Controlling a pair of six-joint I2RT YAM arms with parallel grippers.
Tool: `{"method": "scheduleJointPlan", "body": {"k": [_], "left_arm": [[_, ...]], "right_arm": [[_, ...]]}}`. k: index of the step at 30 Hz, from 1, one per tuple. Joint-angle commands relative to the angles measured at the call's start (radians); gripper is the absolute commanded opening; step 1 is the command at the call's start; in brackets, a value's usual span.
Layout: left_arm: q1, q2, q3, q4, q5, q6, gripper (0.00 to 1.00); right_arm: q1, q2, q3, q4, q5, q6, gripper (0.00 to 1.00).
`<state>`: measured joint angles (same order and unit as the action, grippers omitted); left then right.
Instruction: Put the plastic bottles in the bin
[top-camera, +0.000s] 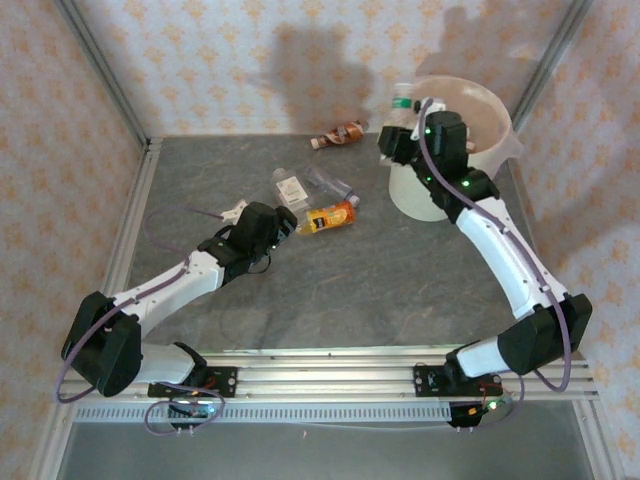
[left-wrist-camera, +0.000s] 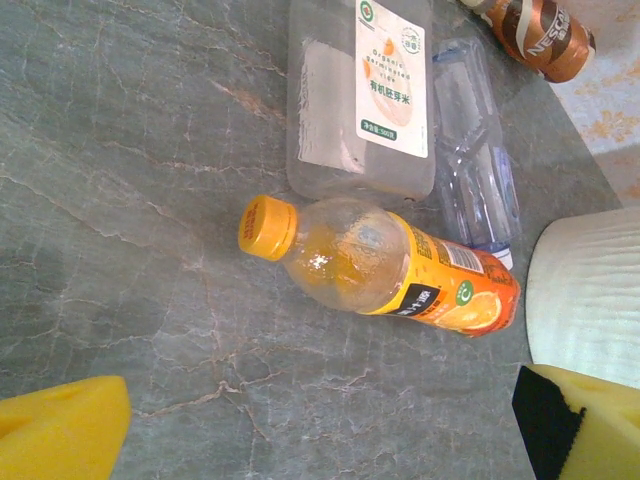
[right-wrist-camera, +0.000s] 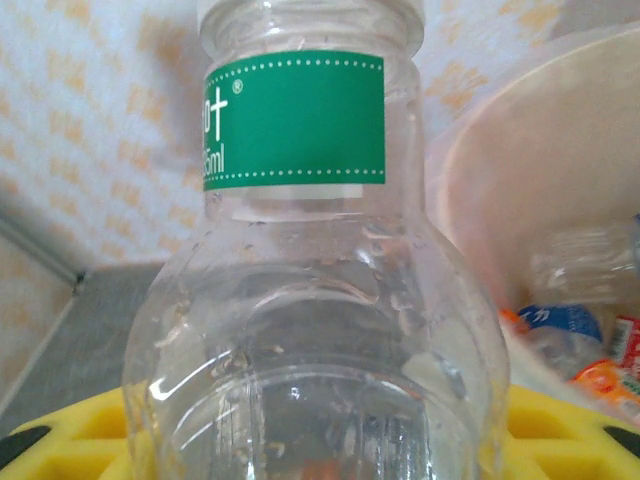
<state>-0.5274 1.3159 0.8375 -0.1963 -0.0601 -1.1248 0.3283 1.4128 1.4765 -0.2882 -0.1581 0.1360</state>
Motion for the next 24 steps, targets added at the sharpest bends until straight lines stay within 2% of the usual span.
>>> {"method": "scheduleJointPlan", "body": {"k": [1,11,17,24], "left_arm": [[0.009,-0.036,-0.027,-0.024,-0.039,0.005,1.0],[0.009,-0.045,-0.031,-0.029,-0.044,0.005,1.0],[0.009,-0.065,-0.038,-0.049,-0.054,0.011,1.0],[0.008,-0.098,-0.057,-0.065,-0.078,0.011,1.0]], "right_arm": [[-0.068,0.011,0.083,0.076,-0.05,0.076,0.49],[-0.233,0.212,0.341,-0.069,-0.096,-0.017,0.5],[-0.324,0.339,0.468,-0.206,-0.312,-0.159,0.51],[-0.349,0.429,0.552,-0.375,-0.413,-0.29,0.53]]}}
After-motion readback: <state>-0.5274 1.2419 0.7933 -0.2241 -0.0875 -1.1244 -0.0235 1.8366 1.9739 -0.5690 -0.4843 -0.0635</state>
